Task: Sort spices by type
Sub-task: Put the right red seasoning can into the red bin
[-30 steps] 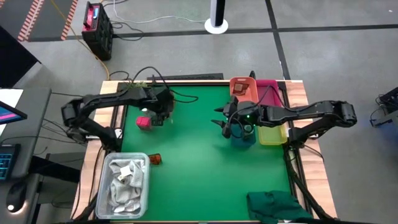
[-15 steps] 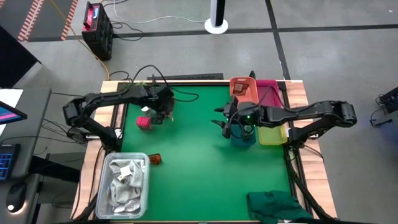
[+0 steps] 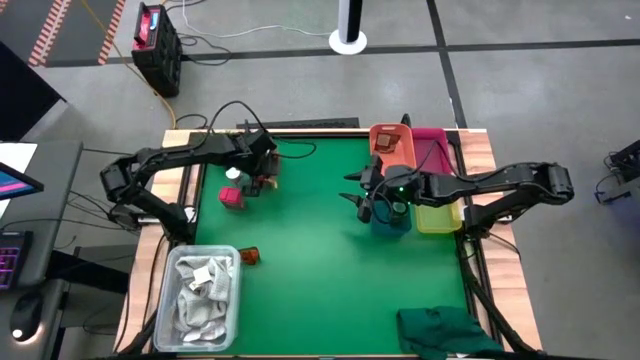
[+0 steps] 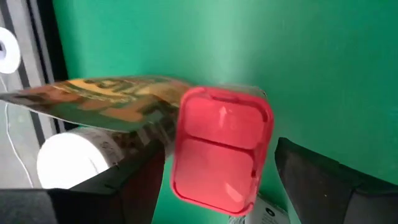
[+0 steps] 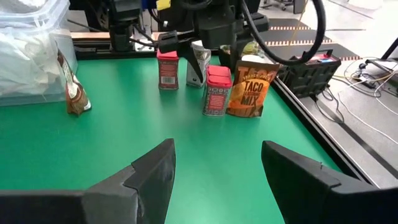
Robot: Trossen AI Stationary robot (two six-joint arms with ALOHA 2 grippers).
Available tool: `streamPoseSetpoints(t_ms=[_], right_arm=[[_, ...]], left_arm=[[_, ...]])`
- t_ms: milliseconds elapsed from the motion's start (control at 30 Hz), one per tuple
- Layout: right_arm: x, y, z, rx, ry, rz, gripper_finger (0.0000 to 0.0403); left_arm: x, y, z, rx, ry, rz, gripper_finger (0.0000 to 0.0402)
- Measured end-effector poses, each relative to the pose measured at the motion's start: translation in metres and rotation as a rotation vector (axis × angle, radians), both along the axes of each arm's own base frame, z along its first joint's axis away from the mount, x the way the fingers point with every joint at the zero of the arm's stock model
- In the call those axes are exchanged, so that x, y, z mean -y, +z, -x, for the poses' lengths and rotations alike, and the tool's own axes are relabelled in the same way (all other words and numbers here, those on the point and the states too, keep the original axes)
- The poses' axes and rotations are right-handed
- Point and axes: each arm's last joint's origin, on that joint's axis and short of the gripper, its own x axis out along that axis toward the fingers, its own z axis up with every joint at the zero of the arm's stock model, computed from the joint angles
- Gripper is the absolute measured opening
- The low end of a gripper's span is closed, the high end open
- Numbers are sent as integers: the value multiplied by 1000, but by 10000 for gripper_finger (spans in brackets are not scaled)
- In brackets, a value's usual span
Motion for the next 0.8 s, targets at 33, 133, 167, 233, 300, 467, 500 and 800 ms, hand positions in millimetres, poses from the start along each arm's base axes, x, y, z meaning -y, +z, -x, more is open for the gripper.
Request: streamPoseSetpoints(t_ms=[33,133,167,233,300,467,500,800], right_arm=[[0,0,0,-1,0,0,266],[0,0,0,0,0,0,266],[0,0,0,0,0,0,266],[0,0,0,-1,0,0,266],[0,0,0,0,0,0,266],[0,0,0,-1,0,0,266],[0,0,0,-1,0,0,266],[0,0,0,0,0,-1,266]], left_arm=[[0,-2,1,-9,-9,0,293],[1,-8,2,-23,-28,-8,293],[1,-10,3,-23,-32,-12,293],[2,-13,4,-30,-36,-13,293],[2,-13,4,-29,-33,-13,293],[3,-14,5,-40,-18,6,287],[4,-14,5,-42,-16,14,282],[19,-14,-3,-30,-19,37,209]])
